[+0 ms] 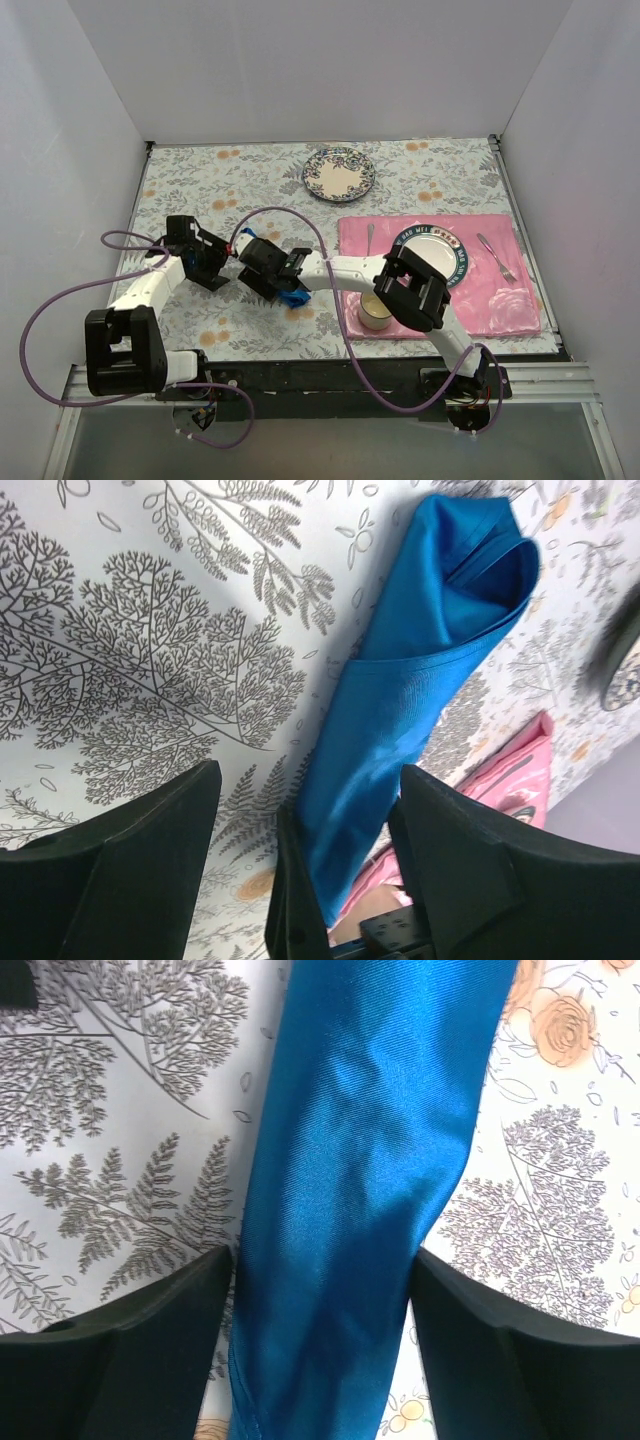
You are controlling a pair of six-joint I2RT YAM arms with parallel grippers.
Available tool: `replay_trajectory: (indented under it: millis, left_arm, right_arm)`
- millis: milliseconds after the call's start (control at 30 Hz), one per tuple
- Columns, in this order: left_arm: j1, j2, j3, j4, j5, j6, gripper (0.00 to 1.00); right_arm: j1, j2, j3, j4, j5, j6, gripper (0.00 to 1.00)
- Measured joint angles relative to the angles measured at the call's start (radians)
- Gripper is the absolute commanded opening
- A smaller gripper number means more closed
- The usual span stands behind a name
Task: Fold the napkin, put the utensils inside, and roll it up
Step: Roll the napkin with the utensil
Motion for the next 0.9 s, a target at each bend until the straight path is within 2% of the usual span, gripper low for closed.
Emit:
replay_trajectory:
  millis: [67, 167, 367, 500, 600, 800, 900]
  left_arm:
    - [0.017, -0.005, 0.000, 0.013, 0.008, -0.003, 0.72]
    - [0.028, -0.006, 0.002, 0.026, 0.016, -0.004, 0.72]
    - [0.033, -0.006, 0.003, 0.037, 0.033, 0.002, 0.72]
    - [0.033, -0.005, 0.003, 0.065, 0.071, 0.012, 0.71]
    - [0.033, 0.000, 0.003, 0.097, 0.118, 0.023, 0.71]
    - [0.033, 0.034, 0.003, 0.147, 0.199, 0.043, 0.70]
    - [0.032, 0.037, 0.003, 0.170, 0.229, 0.045, 0.70]
  right_arm:
    - [0.006, 0.001, -0.001, 0.007, 0.004, -0.004, 0.64]
    - [0.003, 0.002, -0.008, 0.023, -0.015, -0.003, 0.56]
    - [-0.029, 0.002, -0.014, 0.041, -0.089, 0.017, 0.44]
    - [-0.059, 0.002, -0.016, 0.045, -0.146, 0.026, 0.40]
    - [-0.079, 0.002, -0.016, 0.048, -0.195, 0.035, 0.32]
    - [-0.159, -0.008, -0.047, 0.103, -0.410, 0.098, 0.27]
    - [-0.227, -0.016, -0.104, 0.191, -0.592, 0.167, 0.27]
